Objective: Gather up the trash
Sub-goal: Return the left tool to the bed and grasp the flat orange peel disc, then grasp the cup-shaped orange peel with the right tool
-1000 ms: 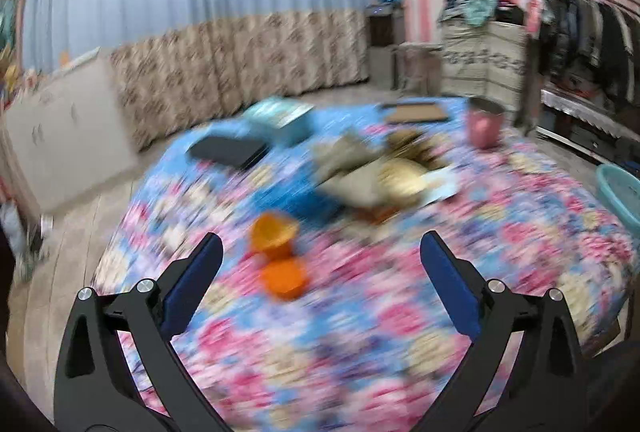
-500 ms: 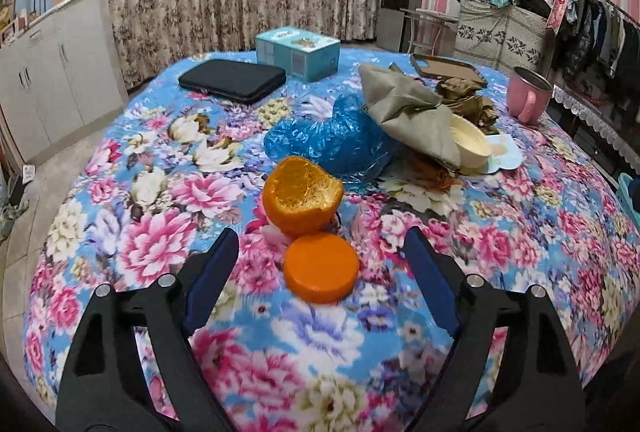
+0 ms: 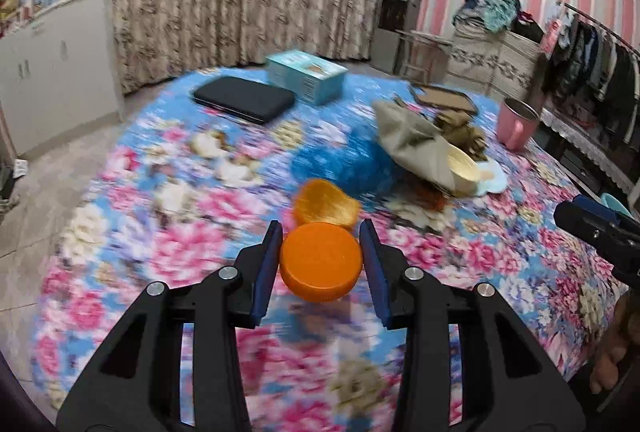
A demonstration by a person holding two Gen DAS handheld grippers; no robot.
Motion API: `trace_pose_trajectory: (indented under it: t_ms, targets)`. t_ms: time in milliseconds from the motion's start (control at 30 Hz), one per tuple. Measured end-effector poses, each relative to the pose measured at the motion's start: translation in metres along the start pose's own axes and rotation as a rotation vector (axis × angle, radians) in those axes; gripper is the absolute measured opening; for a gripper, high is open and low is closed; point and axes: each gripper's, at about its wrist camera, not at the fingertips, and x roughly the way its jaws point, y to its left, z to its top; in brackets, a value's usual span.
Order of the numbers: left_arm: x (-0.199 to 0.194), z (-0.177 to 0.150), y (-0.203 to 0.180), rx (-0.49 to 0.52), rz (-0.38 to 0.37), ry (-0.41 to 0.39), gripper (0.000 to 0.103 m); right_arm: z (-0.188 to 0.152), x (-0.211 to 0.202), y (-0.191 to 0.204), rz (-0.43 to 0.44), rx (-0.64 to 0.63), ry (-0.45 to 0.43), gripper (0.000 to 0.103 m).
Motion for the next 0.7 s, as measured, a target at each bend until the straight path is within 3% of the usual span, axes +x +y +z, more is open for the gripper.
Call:
trace_pose_trajectory:
  t_ms: [100, 167, 400, 533, 633, 667, 700]
  targets:
    - [-0.009, 0.004, 0.015, 0.0, 0.043, -0.027, 0.039, 0.004, 0.011, 0.024, 0.041, -0.016, 0.008, 0.077]
    - [-0.014, 0.007, 0.035, -0.067, 0.073, -0.053, 0.039, 0.006, 0.019, 0.039, 0.057, -0.013, 0.01, 0.077]
    - [-0.013, 0.01, 0.095, -0.278, 0.283, -0.113, 0.039, 0.009, 0.064, 0.101, 0.106, 0.015, 0.075, 0.076]
    - [-0.005, 0.01, 0.107, -0.314, 0.279, -0.092, 0.039, 0.005, 0.093, 0.123, 0.076, 0.031, 0.126, 0.076]
    - [-0.001, 0.011, 0.108, -0.311, 0.27, -0.085, 0.039, 0.007, 0.102, 0.117, 0.029, 0.093, 0.13, 0.076]
    - [0.0, 0.011, 0.107, -0.309, 0.267, -0.086, 0.039, 0.009, 0.104, 0.115, 0.018, 0.104, 0.132, 0.073]
    - [0.0, 0.012, 0.107, -0.308, 0.265, -0.087, 0.039, 0.009, 0.107, 0.115, 0.021, 0.104, 0.137, 0.063]
